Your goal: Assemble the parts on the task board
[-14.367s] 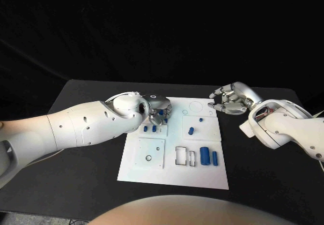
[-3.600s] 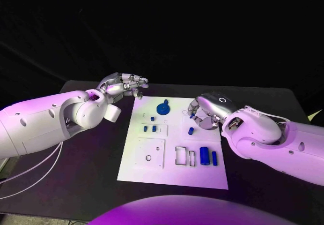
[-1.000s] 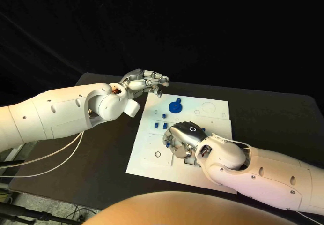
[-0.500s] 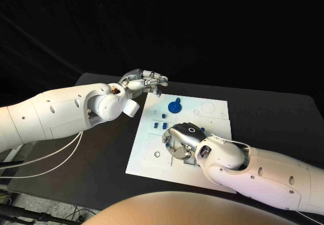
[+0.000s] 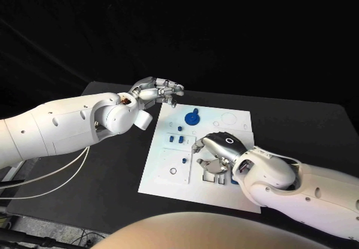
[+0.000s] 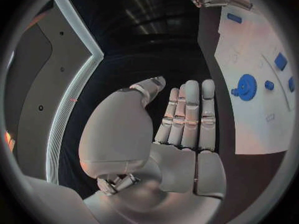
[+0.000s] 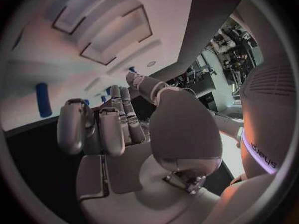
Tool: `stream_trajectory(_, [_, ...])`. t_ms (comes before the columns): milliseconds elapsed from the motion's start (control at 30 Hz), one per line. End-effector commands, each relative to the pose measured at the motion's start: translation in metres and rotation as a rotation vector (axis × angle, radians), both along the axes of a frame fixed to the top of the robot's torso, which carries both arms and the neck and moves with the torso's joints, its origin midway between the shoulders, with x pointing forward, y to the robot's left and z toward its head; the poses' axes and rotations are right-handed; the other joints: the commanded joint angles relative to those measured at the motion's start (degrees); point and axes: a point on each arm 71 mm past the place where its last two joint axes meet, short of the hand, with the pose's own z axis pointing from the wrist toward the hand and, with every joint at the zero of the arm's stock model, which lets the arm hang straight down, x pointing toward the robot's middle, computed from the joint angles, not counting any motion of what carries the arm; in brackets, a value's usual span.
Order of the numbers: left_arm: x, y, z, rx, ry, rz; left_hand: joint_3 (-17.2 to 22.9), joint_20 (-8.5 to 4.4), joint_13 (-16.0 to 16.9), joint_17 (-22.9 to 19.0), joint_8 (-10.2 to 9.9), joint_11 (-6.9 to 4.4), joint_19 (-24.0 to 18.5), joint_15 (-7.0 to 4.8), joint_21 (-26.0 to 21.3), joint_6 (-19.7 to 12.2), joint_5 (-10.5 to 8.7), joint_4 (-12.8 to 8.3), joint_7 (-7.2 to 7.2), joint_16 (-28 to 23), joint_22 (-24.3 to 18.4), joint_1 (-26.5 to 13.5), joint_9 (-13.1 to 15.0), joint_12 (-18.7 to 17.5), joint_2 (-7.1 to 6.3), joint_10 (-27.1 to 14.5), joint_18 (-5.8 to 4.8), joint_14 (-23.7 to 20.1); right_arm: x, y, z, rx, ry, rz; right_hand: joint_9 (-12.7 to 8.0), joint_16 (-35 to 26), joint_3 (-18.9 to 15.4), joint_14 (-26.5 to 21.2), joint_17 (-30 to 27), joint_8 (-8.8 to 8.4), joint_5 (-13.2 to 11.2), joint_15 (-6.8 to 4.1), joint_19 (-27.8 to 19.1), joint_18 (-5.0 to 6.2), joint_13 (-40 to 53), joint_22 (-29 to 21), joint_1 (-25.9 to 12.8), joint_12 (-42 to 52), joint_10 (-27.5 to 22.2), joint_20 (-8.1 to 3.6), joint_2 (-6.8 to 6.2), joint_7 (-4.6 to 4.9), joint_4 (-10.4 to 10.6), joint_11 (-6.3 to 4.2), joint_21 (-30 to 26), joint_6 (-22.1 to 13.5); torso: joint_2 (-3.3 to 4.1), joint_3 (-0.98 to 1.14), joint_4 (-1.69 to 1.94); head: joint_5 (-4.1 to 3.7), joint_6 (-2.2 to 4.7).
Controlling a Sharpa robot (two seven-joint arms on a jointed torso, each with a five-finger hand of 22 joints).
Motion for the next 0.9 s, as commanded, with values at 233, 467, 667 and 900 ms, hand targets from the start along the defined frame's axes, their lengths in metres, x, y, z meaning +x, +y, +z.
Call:
stream_trajectory(233, [-0.001, 0.001, 0.001, -0.006, -0.002, -0.011, -0.1, 0.16, -0.1, -0.1, 0.4, -0.04, -0.2, 0.04, -0.2, -0.4, -0.37, -0.2, -0.15, -0.3, -0.1, -0.5, 0.1, 0.2, 0.05, -0.3, 0.96, -0.3, 0.029, -0.055, 0.030, -0.050, 0.034, -0.131, -0.9, 0.9, -5.4, 2.0, 1.3, -1.08, 0.4, 0.20, 0.4, 0.97, -0.7, 9.9, -2.2, 0.6, 0.3, -0.05, -1.46, -0.16, 1.5, -0.32, 0.4, -1.3, -0.20, -0.06, -0.40, -0.92, 0.00])
stream_trajectory(467, [-0.001, 0.001, 0.000, -0.006, -0.002, -0.012, -0.1, 0.18, -0.1, -0.1, 0.4, -0.03, -0.1, 0.04, -0.4, -0.5, -0.48, -0.3, -0.15, -0.3, -0.1, -0.4, 0.1, 0.3, 0.10, -0.3, 0.97, -0.3, 0.044, -0.074, 0.029, -0.115, 0.029, -0.162, -2.6, 0.8, -15.9, 1.8, 0.8, -1.73, -0.3, 0.21, 0.4, 1.03, -1.3, 9.9, 1.8, 1.2, -0.6, -0.09, 0.97, -0.54, 3.3, -0.35, -0.2, -1.5, -0.20, 0.14, -0.46, -0.76, 0.00])
stream_trajectory(667, [-0.001, 0.001, -0.001, -0.005, -0.001, -0.012, -0.1, 0.18, -0.1, -0.1, 0.4, -0.03, -0.1, 0.04, -0.4, -0.5, -0.48, -0.3, -0.15, -0.3, -0.1, -0.4, 0.1, 0.3, 0.10, -0.3, 0.97, -0.3, 0.047, -0.074, 0.021, -0.151, 0.053, -0.158, -2.8, 0.9, -15.8, 1.8, 0.9, -1.80, -0.1, 0.19, 0.6, 0.99, -1.4, 10.0, 2.6, 1.3, -0.6, -0.10, 1.36, -0.75, 3.3, -0.37, -0.1, -1.5, -0.18, -0.03, -0.38, -0.75, 0.00])
stream_trajectory(900, [-0.001, 0.002, -0.001, -0.003, 0.002, -0.011, -0.1, 0.19, -0.1, -0.1, 0.4, -0.03, -0.1, 0.05, -0.4, -0.5, -0.51, -0.3, -0.14, -0.3, -0.1, -0.4, 0.1, 0.3, 0.11, -0.4, 0.97, -0.3, 0.047, -0.069, 0.014, -0.157, 0.068, -0.147, -3.3, 1.3, -14.1, 2.1, 1.5, -1.58, -0.1, -0.07, 1.3, 0.74, -1.3, 10.5, 3.2, 1.9, 0.9, -0.31, 2.13, -1.02, 3.7, -0.70, 1.2, -0.5, -0.16, -0.10, -0.43, -0.78, 0.00])
